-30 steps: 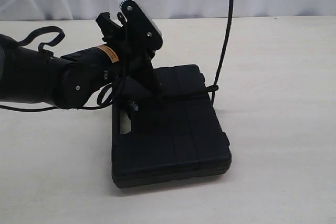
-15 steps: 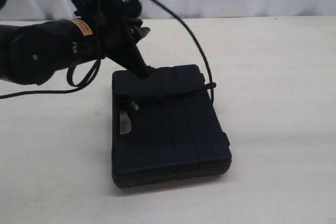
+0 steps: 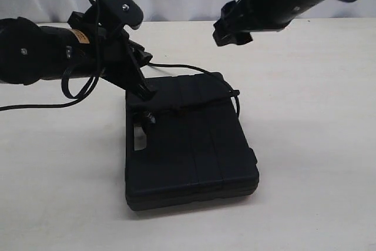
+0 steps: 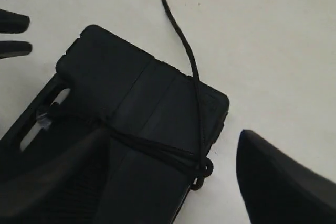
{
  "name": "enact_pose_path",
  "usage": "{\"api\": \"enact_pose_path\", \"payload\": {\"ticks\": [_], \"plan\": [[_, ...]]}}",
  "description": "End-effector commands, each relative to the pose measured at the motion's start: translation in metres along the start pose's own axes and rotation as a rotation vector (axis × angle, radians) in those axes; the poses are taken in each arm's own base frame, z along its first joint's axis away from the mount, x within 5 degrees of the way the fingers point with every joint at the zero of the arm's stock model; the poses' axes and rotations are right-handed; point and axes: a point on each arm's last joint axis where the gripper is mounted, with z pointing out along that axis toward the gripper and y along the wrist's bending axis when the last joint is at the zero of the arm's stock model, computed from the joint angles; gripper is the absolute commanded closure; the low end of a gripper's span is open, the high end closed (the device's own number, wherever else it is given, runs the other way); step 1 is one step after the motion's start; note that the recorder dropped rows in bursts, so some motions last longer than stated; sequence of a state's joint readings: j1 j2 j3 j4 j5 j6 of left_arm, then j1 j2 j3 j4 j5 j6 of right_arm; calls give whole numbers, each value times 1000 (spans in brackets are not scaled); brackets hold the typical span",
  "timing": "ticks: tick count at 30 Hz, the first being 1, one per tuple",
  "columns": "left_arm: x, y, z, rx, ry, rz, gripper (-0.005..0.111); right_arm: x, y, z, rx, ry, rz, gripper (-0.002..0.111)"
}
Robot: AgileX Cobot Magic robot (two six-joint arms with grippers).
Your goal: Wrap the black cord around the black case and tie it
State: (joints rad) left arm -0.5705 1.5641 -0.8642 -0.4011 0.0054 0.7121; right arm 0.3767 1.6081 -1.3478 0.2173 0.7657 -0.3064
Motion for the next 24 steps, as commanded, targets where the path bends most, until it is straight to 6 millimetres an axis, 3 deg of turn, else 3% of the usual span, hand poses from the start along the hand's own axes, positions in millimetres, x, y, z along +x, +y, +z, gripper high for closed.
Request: {"api": "enact_pose_path", "payload": {"ticks": [1, 6, 14, 18, 24], "plan": [[3, 8, -2, -18, 8, -21, 89, 4, -16, 47, 92, 24, 51, 43], [6, 20, -2, -58, 4, -44, 89, 7, -26, 91, 122, 64, -39, 43], [6, 24, -2, -70, 1, -49, 89, -4, -34, 137, 97, 150, -66, 43], [6, 24, -2, -74, -4, -49, 89, 2, -32, 151, 44, 213, -124, 43], [6, 24, -2, -74, -4, -49, 89, 1, -27, 153, -8, 193, -118, 48]]}}
